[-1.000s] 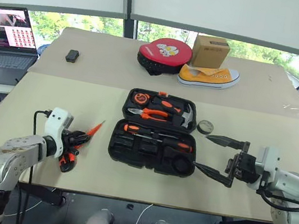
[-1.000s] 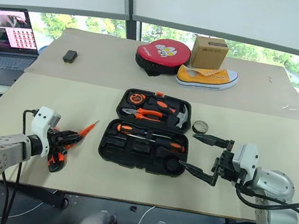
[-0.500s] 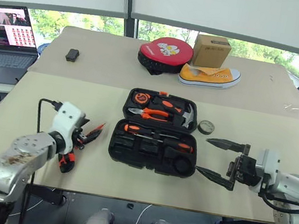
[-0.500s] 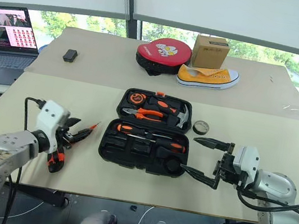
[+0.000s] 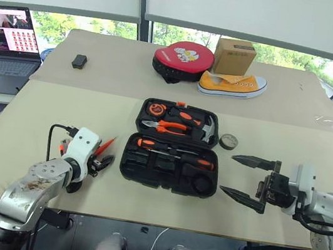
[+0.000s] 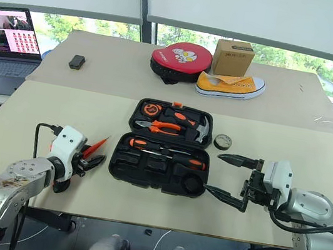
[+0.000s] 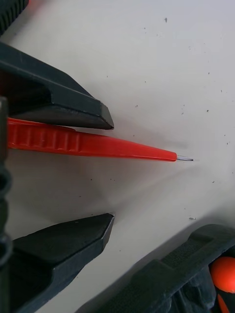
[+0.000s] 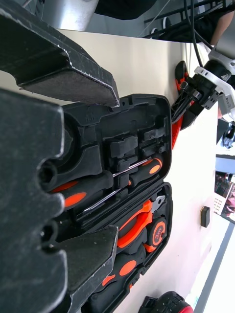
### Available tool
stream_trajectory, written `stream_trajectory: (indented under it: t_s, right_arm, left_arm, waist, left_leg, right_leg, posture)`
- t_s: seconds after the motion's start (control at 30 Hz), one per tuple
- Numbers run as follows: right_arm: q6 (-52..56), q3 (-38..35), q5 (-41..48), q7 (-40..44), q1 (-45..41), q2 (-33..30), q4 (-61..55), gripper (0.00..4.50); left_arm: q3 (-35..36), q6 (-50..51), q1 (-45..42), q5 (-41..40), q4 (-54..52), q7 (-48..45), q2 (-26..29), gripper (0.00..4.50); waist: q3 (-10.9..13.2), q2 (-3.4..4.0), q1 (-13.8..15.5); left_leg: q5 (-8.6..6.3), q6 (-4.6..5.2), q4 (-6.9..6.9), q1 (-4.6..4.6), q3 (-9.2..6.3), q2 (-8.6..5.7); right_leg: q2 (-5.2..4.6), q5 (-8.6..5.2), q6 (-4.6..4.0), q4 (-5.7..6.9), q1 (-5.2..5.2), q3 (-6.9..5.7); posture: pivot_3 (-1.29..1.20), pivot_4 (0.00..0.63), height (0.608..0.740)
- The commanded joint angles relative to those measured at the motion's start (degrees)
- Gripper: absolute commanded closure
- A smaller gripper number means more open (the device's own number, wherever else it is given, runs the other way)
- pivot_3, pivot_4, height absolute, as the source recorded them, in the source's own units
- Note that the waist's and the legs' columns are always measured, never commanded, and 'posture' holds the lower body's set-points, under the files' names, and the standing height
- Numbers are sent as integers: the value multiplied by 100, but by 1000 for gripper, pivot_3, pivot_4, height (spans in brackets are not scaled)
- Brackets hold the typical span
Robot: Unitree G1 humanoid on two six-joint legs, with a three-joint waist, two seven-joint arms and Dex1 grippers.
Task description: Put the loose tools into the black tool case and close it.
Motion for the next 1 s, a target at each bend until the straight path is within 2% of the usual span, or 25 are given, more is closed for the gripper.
stream_trajectory:
  t_s: [0.03,0.27,0.67,1.0]
  right_arm:
    - [2,-241,107,-29,67,-67,-231,0]
    - [7,-200,109,-70,148,-19,-271,0]
    - [9,-184,132,-137,166,20,-339,0]
    - [-5,-124,96,-183,75,88,-346,0]
  left_arm:
    - [227,28,-41,92,-235,94,15,1595]
    - [514,-838,-47,-193,-601,-488,12,1595]
    - [-88,-145,-5,-170,-421,-615,80,1595]
    - [-11,-233,20,37,-96,-579,183,1595]
  waist:
    - [0,0,0]
    - [1,-1,0]
    - [1,-1,3]
    - [1,-1,3]
  left_leg:
    - [0,0,0,0,0,0]
    - [0,0,1,-1,0,2]
    - [0,0,3,0,-1,0]
    - [0,0,5,0,-1,0]
  right_leg:
    - [1,0,0,0,0,0]
    - [1,0,0,0,0,2]
    - [8,1,2,1,1,3]
    - [12,1,2,3,0,3]
  posture:
    - [0,150,740]
    - [0,150,740]
    - [0,150,740]
    - [0,150,740]
